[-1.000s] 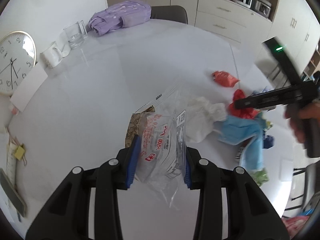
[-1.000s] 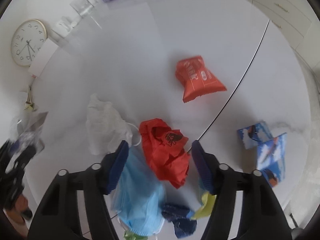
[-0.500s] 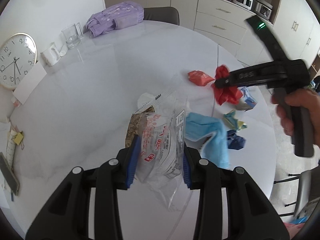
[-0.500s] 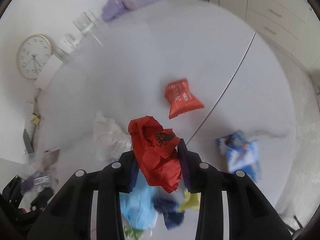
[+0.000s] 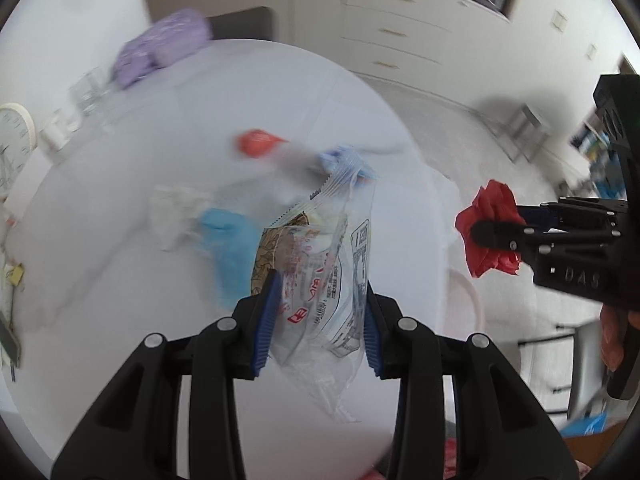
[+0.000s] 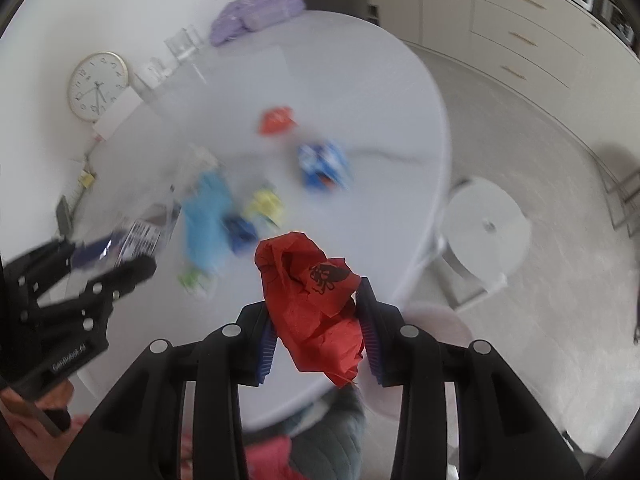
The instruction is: Collect trash
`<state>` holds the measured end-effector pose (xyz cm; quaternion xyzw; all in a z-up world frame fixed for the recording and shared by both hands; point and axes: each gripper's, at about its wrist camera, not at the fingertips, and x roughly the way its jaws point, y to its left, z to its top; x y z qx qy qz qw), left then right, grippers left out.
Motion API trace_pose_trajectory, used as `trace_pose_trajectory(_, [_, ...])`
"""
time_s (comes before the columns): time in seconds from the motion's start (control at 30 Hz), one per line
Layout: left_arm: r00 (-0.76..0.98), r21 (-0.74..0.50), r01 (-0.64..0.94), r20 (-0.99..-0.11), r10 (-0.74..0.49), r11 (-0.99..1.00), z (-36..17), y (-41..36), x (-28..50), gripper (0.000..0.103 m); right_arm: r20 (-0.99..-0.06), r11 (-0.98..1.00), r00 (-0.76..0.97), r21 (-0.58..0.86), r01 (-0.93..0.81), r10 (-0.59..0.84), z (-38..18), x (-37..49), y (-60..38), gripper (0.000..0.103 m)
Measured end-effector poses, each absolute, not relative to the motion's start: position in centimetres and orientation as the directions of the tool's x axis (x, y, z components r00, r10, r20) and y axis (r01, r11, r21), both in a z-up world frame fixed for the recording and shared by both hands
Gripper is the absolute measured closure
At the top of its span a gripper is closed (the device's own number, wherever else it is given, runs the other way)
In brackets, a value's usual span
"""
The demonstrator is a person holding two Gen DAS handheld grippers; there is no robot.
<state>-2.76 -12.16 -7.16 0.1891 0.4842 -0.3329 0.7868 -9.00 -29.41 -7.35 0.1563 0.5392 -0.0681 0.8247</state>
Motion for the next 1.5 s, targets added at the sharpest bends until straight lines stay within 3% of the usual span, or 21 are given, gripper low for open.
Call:
trace_pose_trajectory(0.37, [0.168, -0.055, 0.823, -0.927, -0.336, 0.565, -10.0, -22.0, -10.8, 0.066, -0.933, 0.899, 0.358, 0.186, 0.397, 0.036, -11.0, -19.1, -35.9, 0.064])
trace_pose_trajectory(0.93, [0.109, -0.077, 0.84, -0.945, -0.307, 0.537, -11.5, -27.9, -12.9, 0.066, -0.931, 0.886, 0.363, 0.204, 0.416, 0.044, -12.7, -21.1, -40.5, 0.064])
trace_pose_trajectory(1.03, [0.109, -0.072, 0.849, -0.945, -0.308, 0.523, -11.5, -28.4, -13.2, 0.058, -0.932, 0.884, 0.36, 0.207, 0.419, 0.047, -12.9, -21.3, -40.8, 0.064])
trace_pose_trajectory(1.17, [0.121, -0.057, 0.858, -0.943, -0.309, 0.511, -11.4, -28.8, -13.7, 0.027, -0.932, 0.885, 0.358, 0.211, 0.415, 0.054, -13.1, -21.4, -41.0, 0.064])
trace_pose_trajectory(1.3, [0.125, -0.057, 0.863, -0.939, -0.321, 0.503, -11.1, -29.0, -13.8, 0.018, -0.934, 0.887, 0.354, 0.206, 0.413, 0.052, -13.1, -21.4, -41.1, 0.064])
trace_pose_trajectory(1.5, [0.131, -0.063, 0.857, -0.933, -0.334, 0.511, -10.9, -28.5, -13.4, 0.014, -0.934, 0.888, 0.354, 0.203, 0.413, 0.049, -13.1, -21.3, -41.1, 0.064])
